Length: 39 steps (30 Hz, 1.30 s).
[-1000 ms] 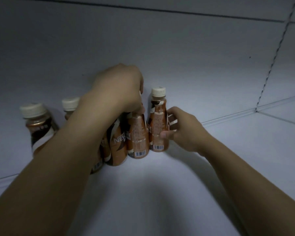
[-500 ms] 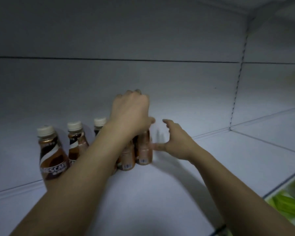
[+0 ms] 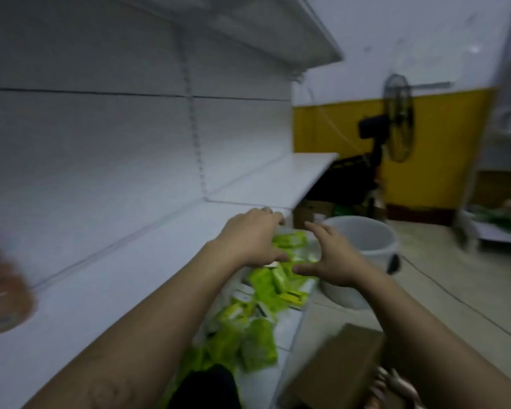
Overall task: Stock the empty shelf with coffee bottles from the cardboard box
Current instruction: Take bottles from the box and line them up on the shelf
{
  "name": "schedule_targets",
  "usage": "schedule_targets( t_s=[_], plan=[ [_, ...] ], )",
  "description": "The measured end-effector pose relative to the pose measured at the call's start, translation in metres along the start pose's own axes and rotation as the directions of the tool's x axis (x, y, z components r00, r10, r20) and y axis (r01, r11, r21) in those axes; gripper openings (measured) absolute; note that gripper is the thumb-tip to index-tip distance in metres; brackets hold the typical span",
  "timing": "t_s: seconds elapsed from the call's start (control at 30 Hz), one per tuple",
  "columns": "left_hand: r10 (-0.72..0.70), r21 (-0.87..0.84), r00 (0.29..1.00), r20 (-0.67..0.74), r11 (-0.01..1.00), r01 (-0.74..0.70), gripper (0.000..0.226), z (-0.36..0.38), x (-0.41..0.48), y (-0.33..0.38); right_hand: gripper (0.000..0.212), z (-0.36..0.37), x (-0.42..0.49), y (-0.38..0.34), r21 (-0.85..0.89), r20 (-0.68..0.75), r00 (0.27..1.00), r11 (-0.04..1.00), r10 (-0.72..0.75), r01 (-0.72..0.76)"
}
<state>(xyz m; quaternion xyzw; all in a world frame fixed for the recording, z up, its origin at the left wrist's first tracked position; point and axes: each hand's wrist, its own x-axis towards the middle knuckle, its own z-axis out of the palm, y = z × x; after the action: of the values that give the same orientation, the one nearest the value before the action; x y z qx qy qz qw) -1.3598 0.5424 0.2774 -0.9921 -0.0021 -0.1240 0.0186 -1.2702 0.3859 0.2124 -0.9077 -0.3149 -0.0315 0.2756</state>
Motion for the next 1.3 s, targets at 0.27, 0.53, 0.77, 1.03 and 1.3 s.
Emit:
schedule_targets(
  t_s=[0.27, 0.53, 0.77, 1.03, 1.3],
  plan=[
    [0.249, -0.268, 0.911, 0.33, 0.95, -0.162, 0.075, 0.16, 0.089, 0.147, 0.102, 0.024, -0.096, 0.193, -0.045, 0.097, 0.811, 0.817, 0.577, -0.575],
    [0.31, -0.429, 0.685, 0.659, 0.904, 0.003, 0.063, 0.352, 0.093, 0.246, 0.08, 0.103, -0.178, 0.321, -0.083, 0.359, 0.437, 0.494, 0.825, -0.865],
    [0.112, -0.288, 0.535, 0.838, 0.922, 0.258, 0.084, 0.511, 0.086, 0.259, 0.094, 0.216, -0.199, 0.393, -0.197, 0.588, 0.176, 0.351, 0.789, -0.915],
    [-0.183, -0.1, 0.517, 0.836, 0.876, 0.471, 0.101, 0.629, 0.111, 0.299, 0.071, 0.3, -0.189, 0.479, -0.559, 0.474, 0.311, 0.554, 0.824, -0.617],
    [-0.147, 0.046, 0.755, 0.639, 0.987, 0.154, 0.07, 0.675, 0.085, 0.306, 0.064, 0.326, -0.19, 0.495, -0.725, 0.495, 0.242, 0.55, 0.835, -0.415]
  ],
)
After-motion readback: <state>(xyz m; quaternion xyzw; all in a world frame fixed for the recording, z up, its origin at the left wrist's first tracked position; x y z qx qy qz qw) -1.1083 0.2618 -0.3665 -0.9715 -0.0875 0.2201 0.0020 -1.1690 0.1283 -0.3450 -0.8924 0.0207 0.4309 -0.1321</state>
